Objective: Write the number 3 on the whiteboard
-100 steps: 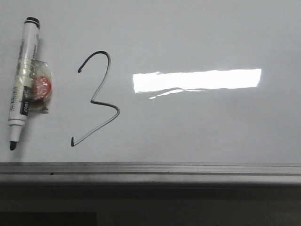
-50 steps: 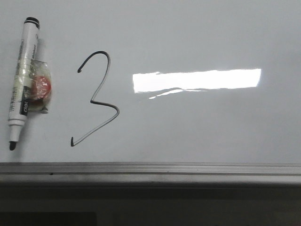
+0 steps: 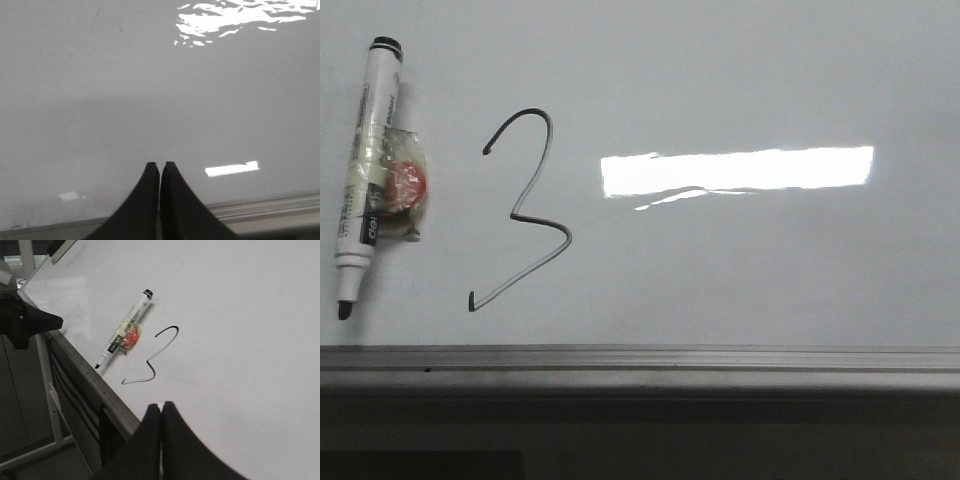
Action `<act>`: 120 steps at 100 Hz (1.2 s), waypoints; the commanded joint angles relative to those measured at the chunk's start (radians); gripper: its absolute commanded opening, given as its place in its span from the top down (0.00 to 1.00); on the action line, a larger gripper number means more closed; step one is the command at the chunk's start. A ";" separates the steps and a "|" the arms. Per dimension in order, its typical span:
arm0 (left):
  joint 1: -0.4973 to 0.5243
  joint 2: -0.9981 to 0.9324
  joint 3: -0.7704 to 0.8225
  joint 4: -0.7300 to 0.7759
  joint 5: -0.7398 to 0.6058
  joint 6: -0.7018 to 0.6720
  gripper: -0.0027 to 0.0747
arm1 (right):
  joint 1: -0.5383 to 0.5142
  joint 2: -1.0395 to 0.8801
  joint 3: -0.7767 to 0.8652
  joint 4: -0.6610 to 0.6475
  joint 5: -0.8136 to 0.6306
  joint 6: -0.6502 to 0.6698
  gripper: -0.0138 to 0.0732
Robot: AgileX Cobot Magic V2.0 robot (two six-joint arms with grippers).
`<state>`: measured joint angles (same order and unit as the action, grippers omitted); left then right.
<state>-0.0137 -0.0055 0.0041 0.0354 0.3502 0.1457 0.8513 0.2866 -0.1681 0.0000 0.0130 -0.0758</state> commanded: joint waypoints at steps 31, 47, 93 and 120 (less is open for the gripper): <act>0.002 -0.026 0.034 0.009 -0.036 -0.009 0.99 | -0.455 -0.054 0.059 -0.058 -0.132 0.058 0.90; 0.002 -0.026 0.034 0.009 -0.036 -0.009 0.99 | -0.639 -0.164 0.152 -0.056 -0.131 0.120 0.90; 0.002 -0.025 0.034 0.009 -0.036 -0.009 0.99 | -0.860 -0.312 0.201 -0.060 0.304 0.136 0.90; 0.002 -0.025 0.034 0.009 -0.036 -0.009 0.99 | -0.860 -0.312 0.201 -0.060 0.304 0.136 0.90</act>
<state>-0.0137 -0.0055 0.0041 0.0376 0.3511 0.1441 -0.0020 -0.0092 0.0099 -0.0465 0.3297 0.0543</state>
